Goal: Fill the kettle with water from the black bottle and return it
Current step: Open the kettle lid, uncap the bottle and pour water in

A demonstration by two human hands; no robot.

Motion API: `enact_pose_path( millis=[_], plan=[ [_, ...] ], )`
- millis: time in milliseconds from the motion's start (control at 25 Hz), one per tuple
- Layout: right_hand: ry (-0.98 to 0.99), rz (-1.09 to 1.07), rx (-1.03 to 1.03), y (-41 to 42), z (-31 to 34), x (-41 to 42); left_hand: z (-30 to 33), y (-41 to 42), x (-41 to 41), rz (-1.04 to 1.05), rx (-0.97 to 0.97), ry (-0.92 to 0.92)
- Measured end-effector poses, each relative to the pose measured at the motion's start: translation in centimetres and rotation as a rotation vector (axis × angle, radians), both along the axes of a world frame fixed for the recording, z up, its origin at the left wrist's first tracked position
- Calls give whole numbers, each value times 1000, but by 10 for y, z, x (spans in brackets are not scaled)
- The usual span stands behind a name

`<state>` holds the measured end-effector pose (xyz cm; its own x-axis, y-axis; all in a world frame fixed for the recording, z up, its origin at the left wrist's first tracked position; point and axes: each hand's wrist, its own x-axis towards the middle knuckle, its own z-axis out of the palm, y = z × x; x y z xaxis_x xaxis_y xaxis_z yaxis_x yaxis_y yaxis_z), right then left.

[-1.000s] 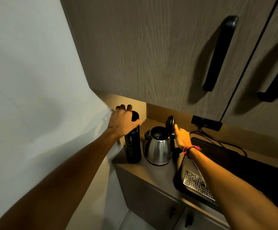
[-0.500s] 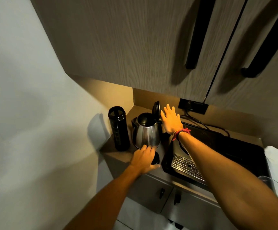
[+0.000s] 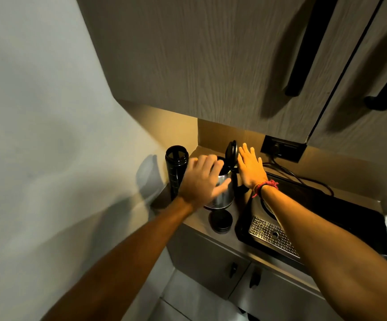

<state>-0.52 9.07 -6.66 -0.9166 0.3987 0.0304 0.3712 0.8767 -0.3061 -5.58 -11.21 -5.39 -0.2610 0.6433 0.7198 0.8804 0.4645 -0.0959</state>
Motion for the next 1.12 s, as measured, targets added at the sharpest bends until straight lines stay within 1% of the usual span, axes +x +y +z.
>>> enact_pose_path(
  millis=[80, 120, 160, 200, 240, 320, 360, 400, 440, 600, 680, 800, 960, 1120],
  plan=[
    [-1, 4, -46, -1, -1, 0, 33, -14, -27, 173, 147, -62],
    [-2, -1, -72, -2, -1, 0, 40, -23, -38, 267, 197, -139],
    [6, -5, -92, -2, -1, 0, 40, -34, -48, 355, 230, -257],
    [23, -14, -118, -2, -1, 1, 37, -43, -56, 414, 243, -426],
    [42, -27, -148, -2, 1, 1, 31, -49, -61, 425, 251, -647],
    [46, -41, -168, -2, 5, 2, 20, -54, -64, 315, 279, -1135],
    [28, -40, -163, -2, 6, 2, 16, -55, -65, 243, 299, -1308],
    [8, -35, -153, -3, 6, 2, 11, -55, -66, 207, 329, -1401],
    [-11, -34, -140, -2, 7, 4, 8, -52, -66, 202, 356, -1421],
    [-69, -16, -135, -4, 7, 5, -5, -50, -56, 263, 459, -1242],
    [-81, -21, -122, -4, 8, 5, -7, -48, -50, 254, 430, -1169],
    [-85, -36, -133, -5, 10, 5, 1, -41, -46, 232, 214, -1016],
    [-60, -39, -137, -6, 12, 5, 22, -28, -46, 290, -139, -764],
    [-51, -45, -154, -8, 13, 5, 36, -14, -48, 320, -336, -665]
  ],
)
